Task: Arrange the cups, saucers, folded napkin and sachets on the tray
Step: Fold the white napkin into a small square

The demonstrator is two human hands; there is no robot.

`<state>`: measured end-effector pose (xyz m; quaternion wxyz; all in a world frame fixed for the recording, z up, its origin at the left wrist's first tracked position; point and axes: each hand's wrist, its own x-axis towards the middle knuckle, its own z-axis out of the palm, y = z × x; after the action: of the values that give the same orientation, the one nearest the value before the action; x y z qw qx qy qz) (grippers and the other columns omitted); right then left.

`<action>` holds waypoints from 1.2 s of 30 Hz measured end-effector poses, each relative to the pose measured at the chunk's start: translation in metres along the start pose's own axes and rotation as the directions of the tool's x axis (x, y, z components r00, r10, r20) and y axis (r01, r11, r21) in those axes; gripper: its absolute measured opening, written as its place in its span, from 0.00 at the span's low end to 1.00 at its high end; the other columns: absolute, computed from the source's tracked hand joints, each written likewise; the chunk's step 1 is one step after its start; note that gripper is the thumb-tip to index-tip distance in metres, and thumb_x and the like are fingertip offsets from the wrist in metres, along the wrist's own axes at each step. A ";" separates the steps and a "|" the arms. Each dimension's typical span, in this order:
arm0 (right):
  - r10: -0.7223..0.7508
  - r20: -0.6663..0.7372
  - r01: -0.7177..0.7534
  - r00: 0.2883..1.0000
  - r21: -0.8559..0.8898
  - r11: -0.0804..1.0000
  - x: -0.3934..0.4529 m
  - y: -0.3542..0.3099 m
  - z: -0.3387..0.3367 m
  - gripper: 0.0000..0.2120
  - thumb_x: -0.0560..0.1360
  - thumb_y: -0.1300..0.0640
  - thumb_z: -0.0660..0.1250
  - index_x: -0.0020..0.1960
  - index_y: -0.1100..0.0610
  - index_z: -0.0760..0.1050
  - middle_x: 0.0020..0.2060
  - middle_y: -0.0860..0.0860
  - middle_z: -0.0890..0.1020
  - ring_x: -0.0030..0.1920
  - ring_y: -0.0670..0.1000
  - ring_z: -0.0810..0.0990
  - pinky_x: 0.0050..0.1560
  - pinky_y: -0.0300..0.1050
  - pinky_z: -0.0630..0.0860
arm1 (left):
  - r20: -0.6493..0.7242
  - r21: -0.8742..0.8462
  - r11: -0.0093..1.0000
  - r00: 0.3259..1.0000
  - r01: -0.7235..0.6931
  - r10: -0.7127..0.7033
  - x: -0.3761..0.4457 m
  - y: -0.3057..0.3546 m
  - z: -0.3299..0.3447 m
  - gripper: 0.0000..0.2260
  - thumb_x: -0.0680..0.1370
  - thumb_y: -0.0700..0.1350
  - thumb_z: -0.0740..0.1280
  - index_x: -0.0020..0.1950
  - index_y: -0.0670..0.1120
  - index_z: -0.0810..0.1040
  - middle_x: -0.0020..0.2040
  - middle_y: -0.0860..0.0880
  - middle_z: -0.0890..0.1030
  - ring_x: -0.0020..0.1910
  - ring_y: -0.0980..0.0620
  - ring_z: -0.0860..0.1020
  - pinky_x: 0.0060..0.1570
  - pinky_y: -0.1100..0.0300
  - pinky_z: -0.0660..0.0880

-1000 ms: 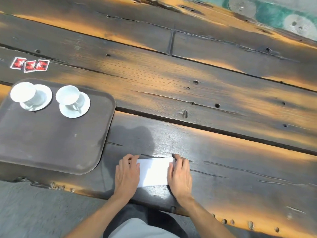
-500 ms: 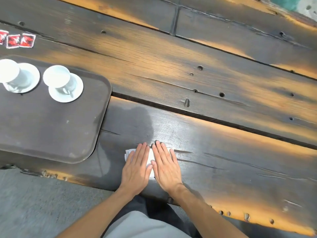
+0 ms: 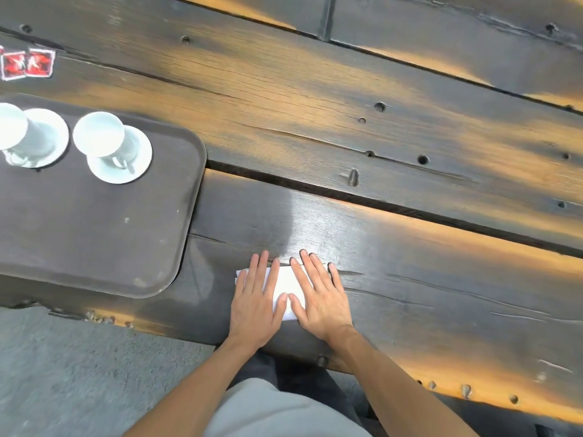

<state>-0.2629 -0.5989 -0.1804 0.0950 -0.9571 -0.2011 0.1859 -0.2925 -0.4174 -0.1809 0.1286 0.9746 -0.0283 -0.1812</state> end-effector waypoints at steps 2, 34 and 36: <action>-0.019 -0.008 0.019 1.000 0.013 1.000 -0.001 0.000 -0.003 0.32 0.84 0.39 0.51 0.84 0.51 0.53 0.84 0.51 0.53 0.84 0.52 0.50 0.81 0.58 0.48 | -0.012 0.028 0.999 0.999 -0.042 0.042 -0.003 -0.002 -0.004 0.31 0.83 0.60 0.52 0.83 0.46 0.54 0.83 0.43 0.54 0.83 0.43 0.50 0.78 0.46 0.46; 0.291 0.022 -0.102 0.957 0.959 0.263 -0.058 -0.062 -0.098 0.03 0.81 0.54 0.68 0.51 0.52 0.80 0.42 0.44 0.87 0.43 0.42 0.83 0.41 0.34 0.77 | 0.204 -0.926 0.229 0.908 0.300 -0.365 -0.088 -0.047 -0.138 0.12 0.81 0.50 0.68 0.58 0.42 0.78 0.52 0.50 0.86 0.51 0.51 0.85 0.52 0.53 0.80; 0.311 -0.045 -0.072 0.949 0.932 0.355 -0.051 -0.087 -0.099 0.05 0.82 0.50 0.66 0.50 0.50 0.78 0.43 0.48 0.84 0.42 0.45 0.80 0.43 0.42 0.77 | 0.054 -0.895 0.361 0.868 0.261 -0.494 -0.097 -0.050 -0.143 0.11 0.82 0.54 0.64 0.51 0.46 0.73 0.46 0.52 0.81 0.43 0.59 0.80 0.41 0.64 0.75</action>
<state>-0.2972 -0.5529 -0.0513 0.6090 -0.7719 0.0615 0.1719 -0.3313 -0.3247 -0.0318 0.5693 0.7569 0.3101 -0.0824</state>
